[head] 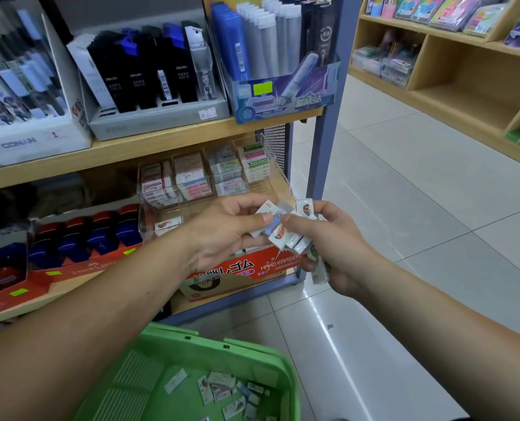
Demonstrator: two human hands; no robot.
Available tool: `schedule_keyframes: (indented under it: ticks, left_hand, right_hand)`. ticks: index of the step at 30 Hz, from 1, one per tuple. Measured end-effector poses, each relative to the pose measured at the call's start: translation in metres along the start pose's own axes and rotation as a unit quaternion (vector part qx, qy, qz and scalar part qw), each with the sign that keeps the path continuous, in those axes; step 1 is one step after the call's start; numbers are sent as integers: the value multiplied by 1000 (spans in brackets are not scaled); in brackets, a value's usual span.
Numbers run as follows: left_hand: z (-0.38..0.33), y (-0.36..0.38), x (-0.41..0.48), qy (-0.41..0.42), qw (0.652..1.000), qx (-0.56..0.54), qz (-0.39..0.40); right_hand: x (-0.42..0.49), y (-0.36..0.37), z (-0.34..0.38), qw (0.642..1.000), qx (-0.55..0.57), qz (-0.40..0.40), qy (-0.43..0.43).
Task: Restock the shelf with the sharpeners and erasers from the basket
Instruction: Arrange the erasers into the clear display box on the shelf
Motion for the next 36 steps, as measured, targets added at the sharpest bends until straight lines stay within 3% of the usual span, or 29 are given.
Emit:
schedule_keyframes:
  ticks: [11, 16, 20, 24, 28, 32, 36]
  left_hand:
    - [-4, -16, -6, -12, 1000, -17, -15]
    - [-11, -37, -23, 37, 989, 68, -124]
    - [-9, -81, -47, 80, 942, 195, -259]
    - [1, -126, -56, 107, 904, 226, -347]
    - [2, -152, -46, 92, 898, 265, -339]
    - [-10, -164, -38, 119, 839, 412, -336]
    - [-12, -172, -29, 117, 815, 468, -322]
  right_hand:
    - [3, 3, -3, 999, 1, -37, 9]
    - [4, 23, -2, 999, 12, -35, 1]
    - [5, 48, -4, 1000, 18, -20, -14]
    - [4, 84, -8, 998, -8, -6, -55]
    - [10, 113, -13, 997, -29, 3, -70]
    - [19, 121, -13, 997, -28, -18, -71]
    - [23, 122, -17, 997, -49, -17, -64]
Point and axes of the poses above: each hand's wrist, its own x-axis towards the middle knuckle, its own y-axis out of the palm, z = x × y, the point moved 1 cm from there along x, towards the middle knuckle, and after that the axes turned 11 degrees about -y, right-handed, at the moved point
